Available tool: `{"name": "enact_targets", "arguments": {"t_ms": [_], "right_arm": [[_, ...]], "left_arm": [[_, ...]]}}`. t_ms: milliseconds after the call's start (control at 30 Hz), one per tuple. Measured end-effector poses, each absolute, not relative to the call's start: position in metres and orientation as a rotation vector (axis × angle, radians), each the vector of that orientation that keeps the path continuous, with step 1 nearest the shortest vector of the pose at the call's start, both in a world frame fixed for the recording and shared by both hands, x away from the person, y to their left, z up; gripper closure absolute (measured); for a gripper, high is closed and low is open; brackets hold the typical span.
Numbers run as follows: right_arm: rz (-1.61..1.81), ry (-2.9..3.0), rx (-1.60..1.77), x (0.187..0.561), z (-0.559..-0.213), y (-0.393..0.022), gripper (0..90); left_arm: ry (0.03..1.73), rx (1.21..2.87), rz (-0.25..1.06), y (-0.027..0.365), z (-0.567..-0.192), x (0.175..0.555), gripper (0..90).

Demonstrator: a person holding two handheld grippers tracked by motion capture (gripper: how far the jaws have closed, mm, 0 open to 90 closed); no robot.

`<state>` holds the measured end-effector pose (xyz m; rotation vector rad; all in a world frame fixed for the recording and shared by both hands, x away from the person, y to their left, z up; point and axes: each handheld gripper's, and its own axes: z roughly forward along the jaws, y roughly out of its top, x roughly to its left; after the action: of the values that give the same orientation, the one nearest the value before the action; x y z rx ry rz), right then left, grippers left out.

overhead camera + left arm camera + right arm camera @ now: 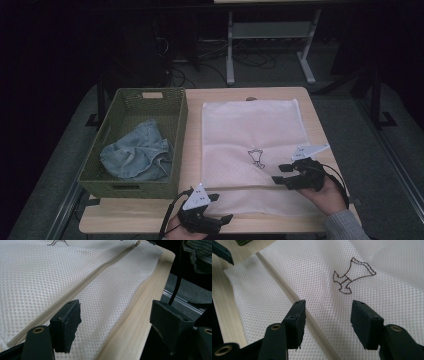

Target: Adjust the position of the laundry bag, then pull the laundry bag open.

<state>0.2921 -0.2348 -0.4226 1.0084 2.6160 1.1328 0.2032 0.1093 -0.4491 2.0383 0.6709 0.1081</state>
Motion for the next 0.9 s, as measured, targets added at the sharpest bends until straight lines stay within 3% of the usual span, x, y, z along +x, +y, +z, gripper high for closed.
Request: {"name": "enact_targets", "arguments": {"t_ms": [567,900], "right_arm": [[1.101,2.621,1.139,0.273,-0.429,-0.258,38.7],[1.058,2.581,1.168,0.263,-0.427,-0.276,42.3]], "left_arm": [[0.764,2.036,-0.062,0.082,-0.440,0.227,22.5],[0.864,1.982,-0.193,0.057,-0.436,0.249,23.5]]}}
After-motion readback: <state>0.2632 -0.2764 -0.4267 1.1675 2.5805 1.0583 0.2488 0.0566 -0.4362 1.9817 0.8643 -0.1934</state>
